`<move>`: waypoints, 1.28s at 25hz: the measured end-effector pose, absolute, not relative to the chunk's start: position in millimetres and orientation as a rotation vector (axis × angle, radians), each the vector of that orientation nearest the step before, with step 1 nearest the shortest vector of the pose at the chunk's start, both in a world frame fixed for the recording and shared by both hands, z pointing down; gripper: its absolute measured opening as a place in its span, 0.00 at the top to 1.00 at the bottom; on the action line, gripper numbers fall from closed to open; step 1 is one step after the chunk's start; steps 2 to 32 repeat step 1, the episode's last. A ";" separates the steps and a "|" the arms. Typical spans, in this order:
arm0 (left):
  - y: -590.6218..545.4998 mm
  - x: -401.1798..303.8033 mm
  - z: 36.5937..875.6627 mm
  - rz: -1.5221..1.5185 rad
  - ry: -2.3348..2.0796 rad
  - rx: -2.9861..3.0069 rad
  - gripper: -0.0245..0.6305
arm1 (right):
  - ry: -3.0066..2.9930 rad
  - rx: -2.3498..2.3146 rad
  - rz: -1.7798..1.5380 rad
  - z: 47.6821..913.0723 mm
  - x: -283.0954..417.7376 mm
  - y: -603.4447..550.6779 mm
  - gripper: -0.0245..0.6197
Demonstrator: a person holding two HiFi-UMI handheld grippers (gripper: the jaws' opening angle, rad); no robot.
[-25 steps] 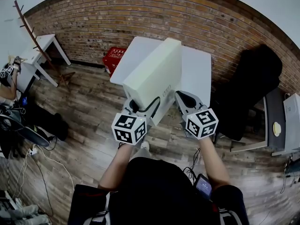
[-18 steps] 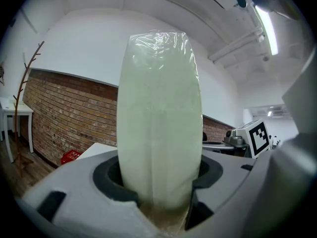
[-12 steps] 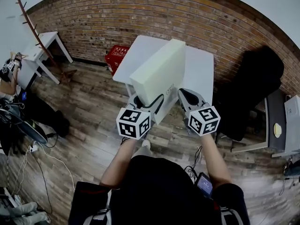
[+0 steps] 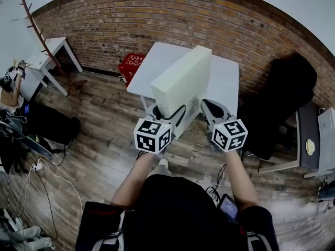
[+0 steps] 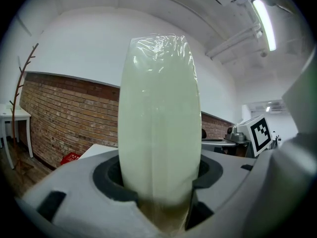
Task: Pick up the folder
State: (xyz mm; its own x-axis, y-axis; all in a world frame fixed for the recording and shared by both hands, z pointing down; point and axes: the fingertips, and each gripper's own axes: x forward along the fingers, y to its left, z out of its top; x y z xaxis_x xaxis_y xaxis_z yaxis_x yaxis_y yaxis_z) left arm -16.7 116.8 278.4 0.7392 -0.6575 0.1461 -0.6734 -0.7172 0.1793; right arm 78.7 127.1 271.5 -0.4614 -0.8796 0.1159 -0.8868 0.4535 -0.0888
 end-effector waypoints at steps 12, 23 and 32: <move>117.5 -15.0 278.3 0.111 -1.056 2.724 0.53 | -2.633 1.602 0.212 271.6 79.7 128.2 0.92; 117.5 -15.0 278.3 0.111 -1.056 2.724 0.53 | -2.633 1.602 0.212 271.6 79.7 128.2 0.92; 117.5 -15.0 278.3 0.111 -1.056 2.724 0.53 | -2.633 1.602 0.212 271.6 79.7 128.2 0.92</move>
